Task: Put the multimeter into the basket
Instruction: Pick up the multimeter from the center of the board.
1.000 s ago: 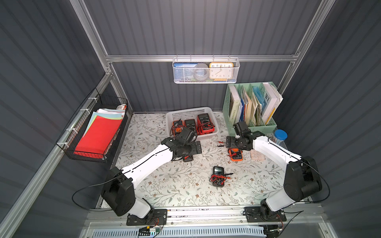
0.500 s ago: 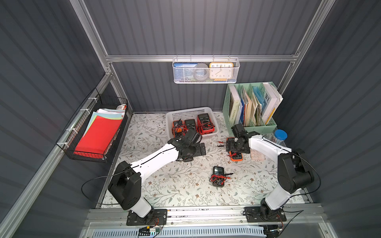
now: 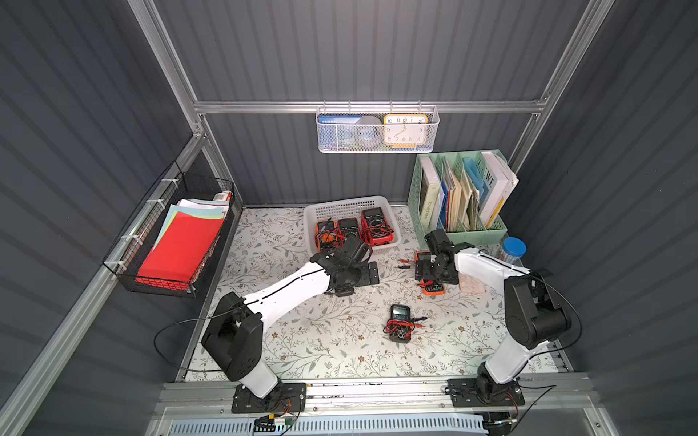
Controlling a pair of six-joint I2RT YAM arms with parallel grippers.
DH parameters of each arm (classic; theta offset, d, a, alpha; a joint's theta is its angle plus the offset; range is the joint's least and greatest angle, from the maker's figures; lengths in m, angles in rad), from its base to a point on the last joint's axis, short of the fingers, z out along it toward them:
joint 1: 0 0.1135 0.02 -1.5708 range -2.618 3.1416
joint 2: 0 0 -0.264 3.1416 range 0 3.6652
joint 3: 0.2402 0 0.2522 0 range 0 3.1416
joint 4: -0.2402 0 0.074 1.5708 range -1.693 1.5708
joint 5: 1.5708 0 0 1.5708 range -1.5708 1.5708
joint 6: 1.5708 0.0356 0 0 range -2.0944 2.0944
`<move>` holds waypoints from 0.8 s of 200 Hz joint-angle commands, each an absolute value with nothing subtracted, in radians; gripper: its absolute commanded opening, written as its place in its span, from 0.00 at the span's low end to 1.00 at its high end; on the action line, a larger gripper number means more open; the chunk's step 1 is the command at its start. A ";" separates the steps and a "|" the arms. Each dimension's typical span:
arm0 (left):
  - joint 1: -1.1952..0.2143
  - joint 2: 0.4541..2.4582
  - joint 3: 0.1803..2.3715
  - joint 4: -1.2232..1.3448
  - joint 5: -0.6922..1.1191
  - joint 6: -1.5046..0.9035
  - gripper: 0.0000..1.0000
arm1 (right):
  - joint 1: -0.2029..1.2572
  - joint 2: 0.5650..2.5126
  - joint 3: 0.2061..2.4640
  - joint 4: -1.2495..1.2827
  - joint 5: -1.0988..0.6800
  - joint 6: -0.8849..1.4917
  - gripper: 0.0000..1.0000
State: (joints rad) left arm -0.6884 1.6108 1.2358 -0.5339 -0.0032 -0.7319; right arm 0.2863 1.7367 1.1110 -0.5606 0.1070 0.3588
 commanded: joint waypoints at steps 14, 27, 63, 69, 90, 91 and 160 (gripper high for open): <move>-0.693 1.619 1.258 -0.532 -0.002 -0.744 0.99 | 0.282 1.817 1.129 -0.566 0.061 0.375 0.99; -0.693 1.616 1.256 -0.533 -0.006 -0.744 0.99 | 0.282 1.837 1.139 -0.564 0.044 0.381 0.99; -0.693 1.605 1.249 -0.535 -0.012 -0.744 0.99 | 0.282 1.859 1.136 -0.555 0.021 0.394 0.96; -0.693 1.603 1.248 -0.535 -0.013 -0.744 0.99 | 0.282 1.856 1.133 -0.554 0.021 0.394 0.95; -0.693 1.597 1.242 -0.533 -0.015 -0.744 0.99 | 0.282 1.840 1.112 -0.547 0.016 0.396 0.89; -0.693 1.597 1.242 -0.533 -0.016 -0.744 0.99 | 0.282 1.839 1.110 -0.547 0.016 0.396 0.89; -0.692 1.573 1.225 -0.552 -0.046 -0.745 0.99 | 0.283 1.692 1.022 -0.552 -0.028 0.423 0.69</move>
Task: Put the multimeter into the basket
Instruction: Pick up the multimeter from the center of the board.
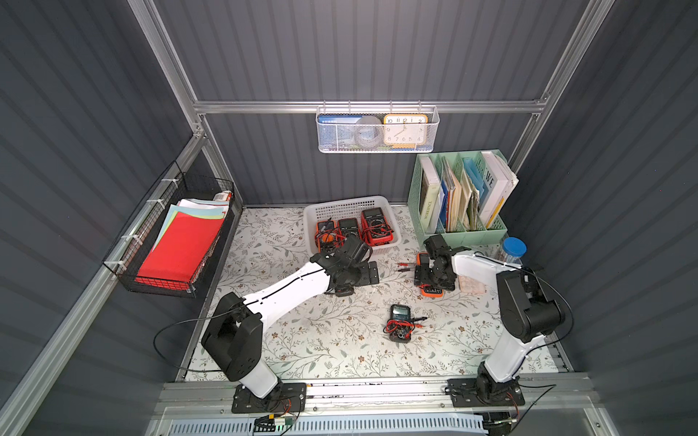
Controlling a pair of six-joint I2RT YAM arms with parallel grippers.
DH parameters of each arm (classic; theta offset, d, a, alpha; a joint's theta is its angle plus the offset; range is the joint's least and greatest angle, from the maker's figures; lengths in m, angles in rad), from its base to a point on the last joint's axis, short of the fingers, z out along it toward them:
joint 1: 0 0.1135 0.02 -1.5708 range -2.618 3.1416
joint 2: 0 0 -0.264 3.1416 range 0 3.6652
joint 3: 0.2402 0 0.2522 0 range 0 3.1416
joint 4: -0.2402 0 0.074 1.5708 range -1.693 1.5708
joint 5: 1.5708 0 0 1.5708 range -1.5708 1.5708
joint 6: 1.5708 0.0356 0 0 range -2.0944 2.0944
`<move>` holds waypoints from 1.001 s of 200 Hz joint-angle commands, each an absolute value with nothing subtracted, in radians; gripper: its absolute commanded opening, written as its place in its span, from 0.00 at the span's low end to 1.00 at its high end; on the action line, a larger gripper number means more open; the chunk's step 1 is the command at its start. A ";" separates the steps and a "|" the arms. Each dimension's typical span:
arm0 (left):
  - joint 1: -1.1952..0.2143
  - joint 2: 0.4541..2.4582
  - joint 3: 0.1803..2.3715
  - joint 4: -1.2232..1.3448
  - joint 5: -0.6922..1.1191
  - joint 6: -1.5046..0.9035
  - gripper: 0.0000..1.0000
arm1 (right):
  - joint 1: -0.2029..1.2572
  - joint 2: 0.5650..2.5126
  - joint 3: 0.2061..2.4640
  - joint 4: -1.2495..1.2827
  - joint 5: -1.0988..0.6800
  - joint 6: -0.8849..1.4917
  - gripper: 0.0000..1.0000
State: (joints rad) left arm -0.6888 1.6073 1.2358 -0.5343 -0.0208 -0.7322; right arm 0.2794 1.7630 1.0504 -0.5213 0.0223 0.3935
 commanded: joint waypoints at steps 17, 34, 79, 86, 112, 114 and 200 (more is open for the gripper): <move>-0.689 1.567 1.226 -0.593 -0.059 -0.786 0.99 | 0.284 1.635 1.002 -0.557 -0.039 0.429 0.66; -0.686 1.565 1.239 -0.616 -0.077 -0.779 0.99 | 0.285 1.583 0.990 -0.573 -0.042 0.434 0.66; -0.643 1.540 1.239 -0.630 -0.091 -0.773 0.99 | 0.302 1.473 0.990 -0.619 -0.055 0.431 0.63; -0.634 1.534 1.241 -0.633 -0.090 -0.770 0.99 | 0.309 1.462 0.995 -0.629 -0.052 0.430 0.64; -0.584 1.512 1.237 -0.638 -0.071 -0.768 0.99 | 0.338 1.425 1.019 -0.661 -0.040 0.431 0.63; -0.579 1.510 1.235 -0.638 -0.068 -0.768 0.99 | 0.341 1.422 1.022 -0.663 -0.038 0.432 0.63; -0.483 1.429 1.214 -0.653 -0.075 -0.761 0.99 | 0.518 1.401 1.215 -0.733 0.006 0.439 0.63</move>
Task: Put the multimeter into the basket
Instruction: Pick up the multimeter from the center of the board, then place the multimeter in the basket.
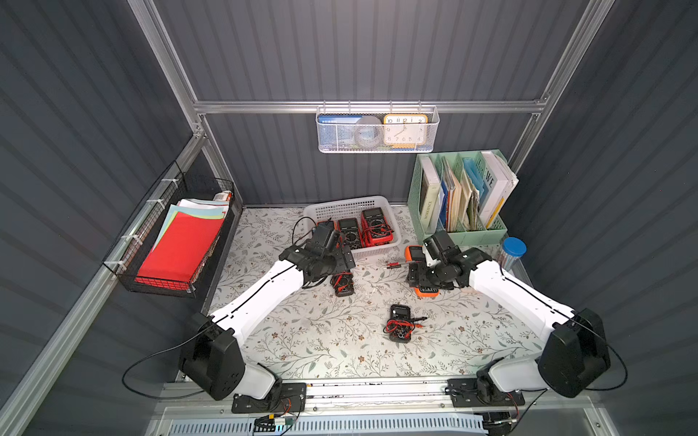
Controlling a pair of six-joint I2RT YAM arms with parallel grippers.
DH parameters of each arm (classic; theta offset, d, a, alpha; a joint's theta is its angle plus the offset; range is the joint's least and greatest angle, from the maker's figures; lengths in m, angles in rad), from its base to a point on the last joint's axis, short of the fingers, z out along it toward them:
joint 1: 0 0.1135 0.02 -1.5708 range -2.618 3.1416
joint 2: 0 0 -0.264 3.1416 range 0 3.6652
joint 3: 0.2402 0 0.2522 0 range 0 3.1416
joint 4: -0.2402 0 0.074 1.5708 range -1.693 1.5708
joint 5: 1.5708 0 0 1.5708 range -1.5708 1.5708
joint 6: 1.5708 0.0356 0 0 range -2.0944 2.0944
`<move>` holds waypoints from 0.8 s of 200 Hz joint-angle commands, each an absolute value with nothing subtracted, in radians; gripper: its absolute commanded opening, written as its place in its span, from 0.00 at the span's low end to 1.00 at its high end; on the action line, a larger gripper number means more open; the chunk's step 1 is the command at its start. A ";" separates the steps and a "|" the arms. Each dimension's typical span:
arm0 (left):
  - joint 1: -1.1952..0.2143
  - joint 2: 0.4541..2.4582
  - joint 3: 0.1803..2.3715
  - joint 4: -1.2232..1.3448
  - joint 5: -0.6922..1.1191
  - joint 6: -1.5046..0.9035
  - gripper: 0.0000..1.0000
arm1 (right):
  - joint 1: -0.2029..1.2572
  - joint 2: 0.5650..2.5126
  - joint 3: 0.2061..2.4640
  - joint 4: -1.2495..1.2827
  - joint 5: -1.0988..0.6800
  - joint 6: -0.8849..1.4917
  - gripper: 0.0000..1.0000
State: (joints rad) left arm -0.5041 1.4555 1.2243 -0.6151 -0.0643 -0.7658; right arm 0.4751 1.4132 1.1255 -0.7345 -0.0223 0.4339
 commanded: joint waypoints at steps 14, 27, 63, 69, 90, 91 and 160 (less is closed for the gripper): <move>-0.466 1.423 1.218 -0.655 -0.070 -0.760 0.99 | 0.549 1.425 1.264 -0.736 0.018 0.436 0.63; -0.456 1.418 1.224 -0.656 -0.069 -0.756 0.99 | 0.571 1.453 1.310 -0.741 0.021 0.432 0.63; -0.420 1.400 1.231 -0.664 -0.060 -0.750 0.99 | 0.621 1.530 1.411 -0.732 0.031 0.427 0.63; -0.411 1.398 1.231 -0.663 -0.054 -0.751 0.99 | 0.628 1.543 1.426 -0.729 0.031 0.424 0.63; -0.364 1.389 1.227 -0.656 -0.020 -0.763 0.99 | 0.648 1.591 1.479 -0.710 0.043 0.413 0.63; -0.361 1.389 1.226 -0.654 -0.018 -0.763 0.99 | 0.649 1.593 1.481 -0.709 0.044 0.411 0.63; -0.245 1.365 1.230 -0.635 0.047 -0.784 0.99 | 0.664 1.805 1.702 -0.685 0.082 0.377 0.63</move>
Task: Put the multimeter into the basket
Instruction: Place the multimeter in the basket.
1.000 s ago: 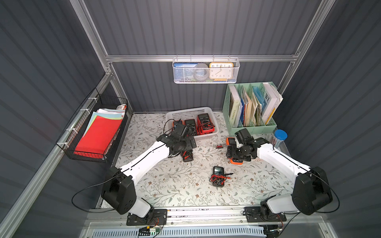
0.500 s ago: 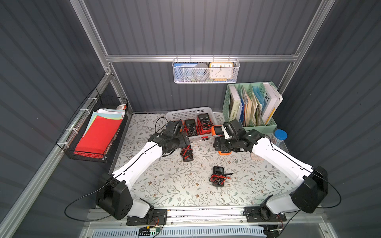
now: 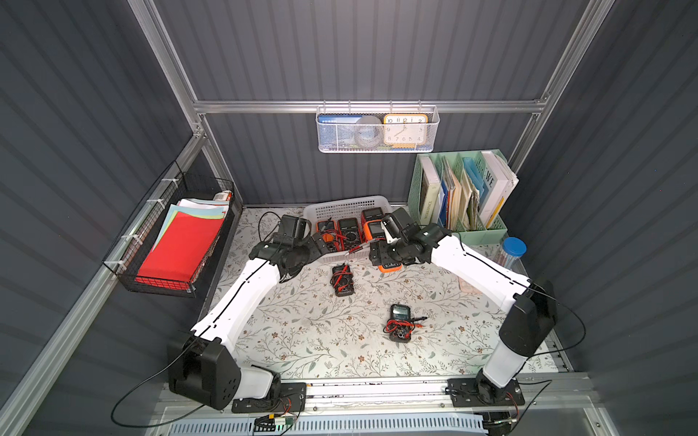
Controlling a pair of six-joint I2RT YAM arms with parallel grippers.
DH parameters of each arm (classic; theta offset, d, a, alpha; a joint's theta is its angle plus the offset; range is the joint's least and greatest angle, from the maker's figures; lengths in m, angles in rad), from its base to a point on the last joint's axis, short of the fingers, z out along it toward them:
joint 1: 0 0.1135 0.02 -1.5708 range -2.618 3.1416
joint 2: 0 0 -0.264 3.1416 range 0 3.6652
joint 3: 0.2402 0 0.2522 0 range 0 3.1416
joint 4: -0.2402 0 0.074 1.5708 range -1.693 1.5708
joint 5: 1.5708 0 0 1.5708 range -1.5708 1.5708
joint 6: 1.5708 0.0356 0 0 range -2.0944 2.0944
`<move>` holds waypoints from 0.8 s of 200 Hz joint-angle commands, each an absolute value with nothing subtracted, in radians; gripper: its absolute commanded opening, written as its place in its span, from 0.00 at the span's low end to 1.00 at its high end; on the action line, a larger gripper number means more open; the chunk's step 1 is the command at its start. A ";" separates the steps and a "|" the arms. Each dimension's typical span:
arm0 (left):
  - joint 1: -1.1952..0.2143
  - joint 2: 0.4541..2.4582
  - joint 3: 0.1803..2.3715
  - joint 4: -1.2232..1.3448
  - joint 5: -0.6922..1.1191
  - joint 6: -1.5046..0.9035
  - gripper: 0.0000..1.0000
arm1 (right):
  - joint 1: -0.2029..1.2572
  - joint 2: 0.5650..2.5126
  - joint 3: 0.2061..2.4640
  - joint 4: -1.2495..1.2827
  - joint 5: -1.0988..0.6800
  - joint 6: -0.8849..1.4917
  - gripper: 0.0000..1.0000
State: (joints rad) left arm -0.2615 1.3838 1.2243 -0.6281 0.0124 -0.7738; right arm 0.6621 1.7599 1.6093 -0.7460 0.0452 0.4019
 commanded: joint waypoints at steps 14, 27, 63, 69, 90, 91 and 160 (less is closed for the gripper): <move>-0.240 1.367 1.232 -0.637 0.054 -0.784 0.99 | 0.664 1.854 1.764 -0.687 0.092 0.372 0.63; -0.238 1.367 1.230 -0.638 0.055 -0.783 0.99 | 0.664 1.898 1.819 -0.683 0.110 0.370 0.63; -0.238 1.370 1.224 -0.642 0.059 -0.781 0.99 | 0.660 2.042 2.001 -0.690 0.134 0.354 0.64; -0.238 1.371 1.223 -0.642 0.060 -0.781 0.99 | 0.660 2.062 2.033 -0.690 0.138 0.351 0.63; -0.238 1.374 1.216 -0.643 0.068 -0.782 0.99 | 0.654 2.135 2.116 -0.679 0.149 0.348 0.63; -0.237 1.374 1.215 -0.643 0.069 -0.782 0.99 | 0.655 2.138 2.118 -0.678 0.148 0.348 0.64; -0.238 1.373 1.177 -0.631 0.074 -0.781 0.99 | 0.632 2.320 2.290 -0.616 0.160 0.361 0.64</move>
